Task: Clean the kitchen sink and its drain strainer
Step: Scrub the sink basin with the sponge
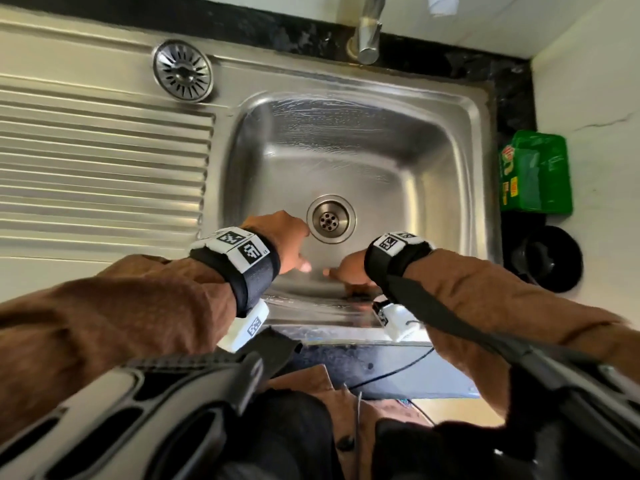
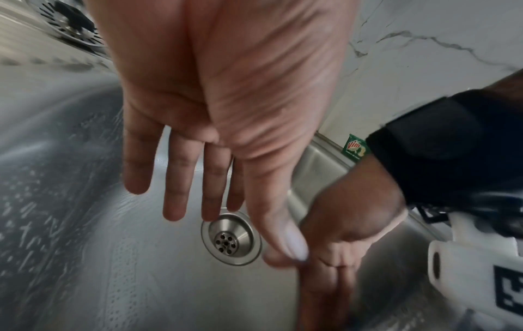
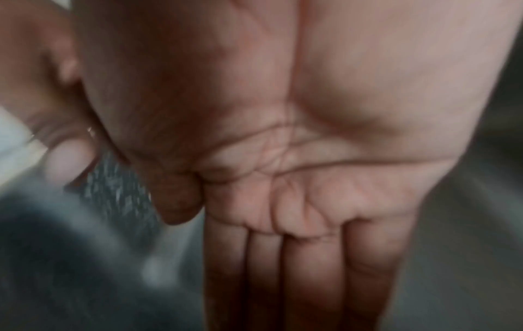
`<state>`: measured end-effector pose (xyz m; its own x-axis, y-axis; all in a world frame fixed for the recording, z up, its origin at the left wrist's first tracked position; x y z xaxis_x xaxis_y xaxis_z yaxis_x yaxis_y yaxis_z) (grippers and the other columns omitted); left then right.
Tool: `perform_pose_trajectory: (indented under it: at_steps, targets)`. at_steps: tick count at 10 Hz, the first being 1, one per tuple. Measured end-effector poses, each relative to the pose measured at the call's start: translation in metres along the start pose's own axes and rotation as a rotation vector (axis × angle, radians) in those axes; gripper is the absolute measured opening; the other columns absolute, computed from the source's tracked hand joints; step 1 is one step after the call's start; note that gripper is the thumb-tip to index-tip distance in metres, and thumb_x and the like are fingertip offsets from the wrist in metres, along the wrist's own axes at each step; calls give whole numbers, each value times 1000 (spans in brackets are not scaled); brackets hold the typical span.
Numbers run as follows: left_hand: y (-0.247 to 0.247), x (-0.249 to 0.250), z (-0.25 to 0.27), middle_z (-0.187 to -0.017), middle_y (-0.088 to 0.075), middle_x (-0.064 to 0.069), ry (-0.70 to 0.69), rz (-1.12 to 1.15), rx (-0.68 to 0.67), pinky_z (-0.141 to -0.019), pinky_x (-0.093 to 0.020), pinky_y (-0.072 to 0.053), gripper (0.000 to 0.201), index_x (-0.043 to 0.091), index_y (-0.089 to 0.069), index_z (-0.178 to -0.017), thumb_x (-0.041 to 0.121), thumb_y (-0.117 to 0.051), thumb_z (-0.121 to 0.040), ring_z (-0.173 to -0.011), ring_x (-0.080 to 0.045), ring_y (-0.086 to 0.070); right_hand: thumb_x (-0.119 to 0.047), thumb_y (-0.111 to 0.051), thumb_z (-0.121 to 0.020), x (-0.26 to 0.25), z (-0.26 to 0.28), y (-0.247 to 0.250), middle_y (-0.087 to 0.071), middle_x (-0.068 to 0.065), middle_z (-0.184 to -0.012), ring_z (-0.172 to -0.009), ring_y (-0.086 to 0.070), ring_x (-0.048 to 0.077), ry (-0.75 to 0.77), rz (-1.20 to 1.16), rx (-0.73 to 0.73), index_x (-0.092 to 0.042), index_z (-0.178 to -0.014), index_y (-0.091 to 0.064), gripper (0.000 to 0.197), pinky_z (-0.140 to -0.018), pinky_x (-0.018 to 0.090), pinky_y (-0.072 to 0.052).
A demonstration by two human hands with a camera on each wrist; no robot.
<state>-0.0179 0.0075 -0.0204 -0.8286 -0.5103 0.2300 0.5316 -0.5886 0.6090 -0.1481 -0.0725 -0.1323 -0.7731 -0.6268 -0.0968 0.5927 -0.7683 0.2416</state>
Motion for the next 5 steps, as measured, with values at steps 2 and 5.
perform_pose_trajectory:
  at_steps: [2, 5]
  targets:
    - [-21, 0, 8, -137, -58, -1, -68, -83, -209, -98, -38, -49, 110, 26, -45, -142, 69, -84, -49, -120, -26, -58, -48, -43, -102, -39, 23, -5, -58, 6, -80, -65, -47, 16, 52, -167, -97, -15, -75, -55, 44, -64, 24, -42]
    - [-13, 9, -15, -127, -61, -9, -89, 6, -46, -88, -32, -47, 55, 18, -54, -129, 58, -52, -92, -110, -29, -60, -12, -57, -96, 39, 44, 22, -47, -2, -75, -71, -49, 14, -87, 318, -97, -18, -73, -52, 24, -68, 24, -43]
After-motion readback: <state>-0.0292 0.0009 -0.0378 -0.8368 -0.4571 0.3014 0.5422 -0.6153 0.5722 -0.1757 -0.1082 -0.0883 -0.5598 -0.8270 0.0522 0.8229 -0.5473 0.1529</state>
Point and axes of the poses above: each hand's wrist, its own z-axis away from the middle knuckle, its own y-axis out of the back of the hand, x = y × z, the point moved 7 cm from there along -z, towards the middle knuckle
